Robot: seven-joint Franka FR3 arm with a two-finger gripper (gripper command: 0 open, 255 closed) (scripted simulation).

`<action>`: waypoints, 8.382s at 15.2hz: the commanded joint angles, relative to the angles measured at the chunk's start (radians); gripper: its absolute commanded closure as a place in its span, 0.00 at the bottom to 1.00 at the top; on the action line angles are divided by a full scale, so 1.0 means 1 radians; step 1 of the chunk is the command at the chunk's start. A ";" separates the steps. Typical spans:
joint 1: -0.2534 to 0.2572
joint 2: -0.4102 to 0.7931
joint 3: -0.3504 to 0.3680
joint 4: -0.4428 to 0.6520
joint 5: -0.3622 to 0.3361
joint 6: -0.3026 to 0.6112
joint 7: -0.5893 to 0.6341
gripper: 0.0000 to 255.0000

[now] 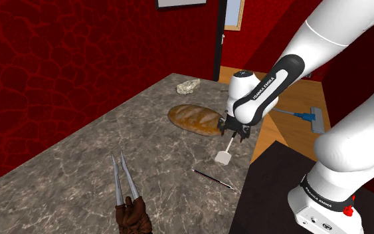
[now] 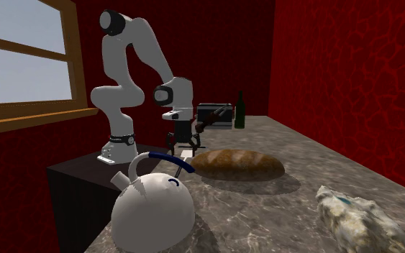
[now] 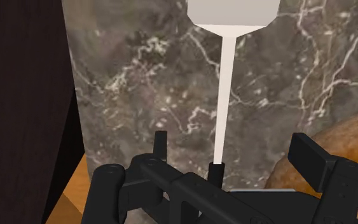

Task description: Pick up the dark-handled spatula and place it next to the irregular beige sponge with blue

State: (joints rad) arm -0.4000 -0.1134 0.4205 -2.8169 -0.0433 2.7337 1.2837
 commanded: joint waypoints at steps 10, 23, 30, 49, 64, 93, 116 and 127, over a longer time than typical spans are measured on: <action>-0.029 0.071 0.007 0.001 -0.090 0.064 0.066 0.00; -0.007 0.009 0.004 -0.001 -0.008 0.011 0.006 1.00; 0.040 -0.120 -0.022 0.009 0.096 -0.121 -0.074 1.00; 0.089 -0.373 -0.087 0.106 0.163 -0.465 -0.145 1.00; -0.067 0.067 -0.164 0.549 -0.014 -0.475 -0.232 1.00; -0.080 0.942 -0.259 1.742 -0.137 -0.798 -0.369 1.00; -0.079 1.060 -0.273 1.666 -0.156 -0.605 -0.349 1.00; -0.079 1.060 -0.273 1.666 -0.156 -0.605 -0.349 0.00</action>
State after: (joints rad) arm -0.4789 0.9469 0.1477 -1.1507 -0.1991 2.1289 0.9345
